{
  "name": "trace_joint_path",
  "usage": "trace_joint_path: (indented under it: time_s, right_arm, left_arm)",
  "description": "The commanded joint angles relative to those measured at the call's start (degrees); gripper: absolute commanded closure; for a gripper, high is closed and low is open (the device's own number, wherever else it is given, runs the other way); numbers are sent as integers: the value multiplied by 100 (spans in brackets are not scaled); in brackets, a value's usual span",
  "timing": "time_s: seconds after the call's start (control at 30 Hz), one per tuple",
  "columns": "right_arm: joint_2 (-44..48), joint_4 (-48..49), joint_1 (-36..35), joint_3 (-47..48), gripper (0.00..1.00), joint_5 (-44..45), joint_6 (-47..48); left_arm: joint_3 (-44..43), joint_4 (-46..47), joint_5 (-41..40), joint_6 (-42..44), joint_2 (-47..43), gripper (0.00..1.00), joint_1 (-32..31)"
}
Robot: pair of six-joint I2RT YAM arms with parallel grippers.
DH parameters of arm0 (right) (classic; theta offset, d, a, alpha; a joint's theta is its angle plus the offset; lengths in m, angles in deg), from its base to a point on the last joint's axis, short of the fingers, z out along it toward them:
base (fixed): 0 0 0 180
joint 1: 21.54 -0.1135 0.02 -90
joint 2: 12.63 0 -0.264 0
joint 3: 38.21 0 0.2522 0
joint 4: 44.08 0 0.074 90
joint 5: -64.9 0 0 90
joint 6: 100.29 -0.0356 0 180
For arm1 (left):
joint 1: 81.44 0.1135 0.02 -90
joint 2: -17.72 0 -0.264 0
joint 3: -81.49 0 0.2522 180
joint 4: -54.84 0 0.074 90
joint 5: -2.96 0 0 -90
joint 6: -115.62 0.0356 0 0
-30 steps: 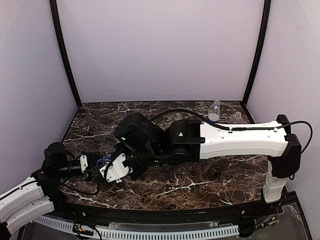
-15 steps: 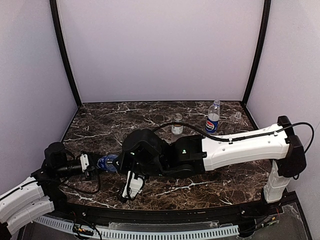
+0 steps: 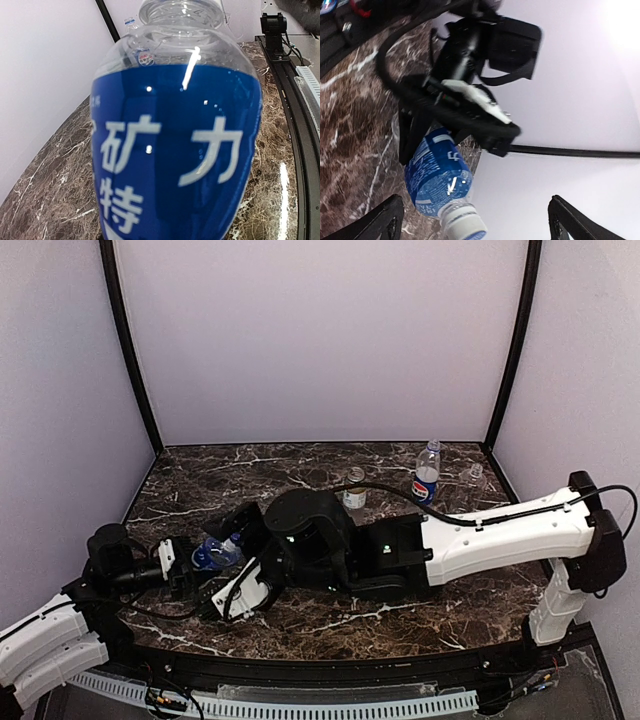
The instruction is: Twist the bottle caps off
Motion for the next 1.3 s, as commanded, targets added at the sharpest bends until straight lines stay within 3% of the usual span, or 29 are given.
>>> trace_joint_path:
  time_s: [0.0, 0.1, 0.2, 0.3, 0.43, 0.6, 0.93, 1.1, 1.2, 1.27]
  right_arm:
    - [410, -35, 55, 442, 1, -686, -3433]
    - [366, -300, 283, 757, 1, -1248, -5356]
    - [147, -848, 564, 1314, 3, -1259, -7512]
    - [-223, -1900, 783, 1968, 14, -960, -9617]
    - [-572, -2914, 885, 2410, 19, -831, -10989]
    - [-841, -3278, 923, 2569, 27, -1019, -11323]
    - [-1060, -3343, 948, 2807, 68, -1245, -11278]
    - [-1016, -3338, 949, 2768, 81, -1174, -11254]
    - [-1007, -3302, 949, 2766, 99, -1163, -11010]
    - [-983, -3142, 919, 2733, 100, -1312, -10336]
  left_arm:
    - [-52, 185, -207, -139, -16, 74, 22]
    - [-52, 201, -245, -136, -6, 74, 27]
    - [-52, 210, -290, -148, 4, 74, 32]
    - [-52, 226, -323, -144, -3, 74, 44]
    - [-48, 222, -295, -149, -20, 73, 54]
    - [-35, 202, -251, -142, -30, 74, 63]
    - [-26, 181, -215, -108, -30, 73, 67]
    - [-25, 170, -204, -103, -21, 73, 63]
    - [-20, 169, -195, -98, -21, 73, 70]
    - [-21, 169, -182, -96, -21, 73, 66]
